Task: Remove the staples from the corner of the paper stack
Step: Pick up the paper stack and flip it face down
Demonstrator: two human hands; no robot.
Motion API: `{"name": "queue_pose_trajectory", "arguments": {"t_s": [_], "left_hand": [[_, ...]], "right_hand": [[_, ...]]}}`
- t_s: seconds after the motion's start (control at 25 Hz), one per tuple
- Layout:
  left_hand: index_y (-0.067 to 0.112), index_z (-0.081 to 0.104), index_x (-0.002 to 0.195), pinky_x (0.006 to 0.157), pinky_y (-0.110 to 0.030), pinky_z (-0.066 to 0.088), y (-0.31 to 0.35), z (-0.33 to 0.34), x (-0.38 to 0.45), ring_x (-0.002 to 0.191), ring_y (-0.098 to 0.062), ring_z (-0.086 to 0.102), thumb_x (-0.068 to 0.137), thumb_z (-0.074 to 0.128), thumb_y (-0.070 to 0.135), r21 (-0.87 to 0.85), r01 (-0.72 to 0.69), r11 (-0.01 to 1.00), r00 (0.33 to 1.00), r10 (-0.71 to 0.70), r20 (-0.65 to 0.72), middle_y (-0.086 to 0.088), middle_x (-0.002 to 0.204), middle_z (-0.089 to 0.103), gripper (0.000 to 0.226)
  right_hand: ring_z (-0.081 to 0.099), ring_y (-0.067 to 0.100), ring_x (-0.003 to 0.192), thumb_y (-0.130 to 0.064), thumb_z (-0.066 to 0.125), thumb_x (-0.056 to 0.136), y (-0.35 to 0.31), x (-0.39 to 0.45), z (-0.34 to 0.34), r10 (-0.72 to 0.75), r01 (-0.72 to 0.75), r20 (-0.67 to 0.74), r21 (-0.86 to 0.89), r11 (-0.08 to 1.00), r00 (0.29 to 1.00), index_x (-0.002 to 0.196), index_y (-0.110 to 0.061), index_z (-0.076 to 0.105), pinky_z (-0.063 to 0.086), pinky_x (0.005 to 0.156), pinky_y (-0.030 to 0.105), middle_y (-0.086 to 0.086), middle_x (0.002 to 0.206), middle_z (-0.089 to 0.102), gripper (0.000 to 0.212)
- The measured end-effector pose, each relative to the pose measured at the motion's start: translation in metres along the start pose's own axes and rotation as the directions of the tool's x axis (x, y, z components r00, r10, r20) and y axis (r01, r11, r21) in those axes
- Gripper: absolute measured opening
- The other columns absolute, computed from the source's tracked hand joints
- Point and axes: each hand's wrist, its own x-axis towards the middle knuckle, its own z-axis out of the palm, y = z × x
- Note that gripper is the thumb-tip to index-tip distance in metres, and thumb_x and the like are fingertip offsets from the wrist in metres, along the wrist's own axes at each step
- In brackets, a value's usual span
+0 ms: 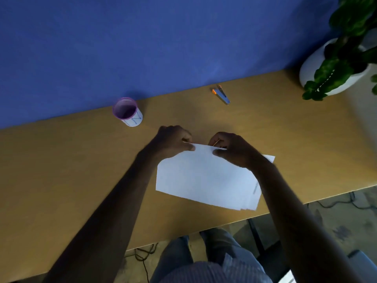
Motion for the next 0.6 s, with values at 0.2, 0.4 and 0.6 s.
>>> {"name": "queue_pose_trajectory", "arguments": {"t_s": [0.2,0.4,0.6], "left_hand": [[0.009,0.070,0.071,0.058,-0.027,0.039,-0.031,0.050,0.043,0.058,-0.011,0.053,0.090,0.077,0.027,-0.233,0.222,0.947,0.973,-0.199,0.117,0.001,0.060,0.059,0.026],[0.022,0.065,0.062,0.051,-0.021,0.038,-0.074,0.078,0.075,0.043,0.005,0.048,0.088,0.077,0.031,-0.254,0.282,0.925,0.959,-0.273,0.070,0.019,0.045,0.055,0.030],[0.029,0.073,0.061,0.052,-0.016,0.038,-0.100,0.085,0.101,0.049,0.006,0.048,0.085,0.083,0.036,-0.349,0.302,0.887,0.951,-0.254,0.176,0.020,0.048,0.054,0.027]], "right_hand": [[0.069,0.017,0.117,-0.014,0.070,0.094,0.043,0.042,0.019,-0.121,0.087,-0.166,-0.197,0.977,0.979,0.120,-0.021,0.067,0.054,0.104,0.034,-0.004,0.123,0.075,0.027],[0.065,0.024,0.114,-0.008,0.072,0.092,0.073,0.088,0.038,-0.178,0.149,-0.524,-0.097,0.984,0.833,0.119,-0.013,0.070,0.055,0.100,0.034,0.005,0.122,0.071,0.027],[0.060,0.015,0.103,-0.007,0.073,0.093,0.092,0.149,0.021,0.129,0.118,-0.703,0.292,0.949,0.700,0.136,-0.012,0.056,0.054,0.086,0.028,0.008,0.137,0.056,0.047]]}}
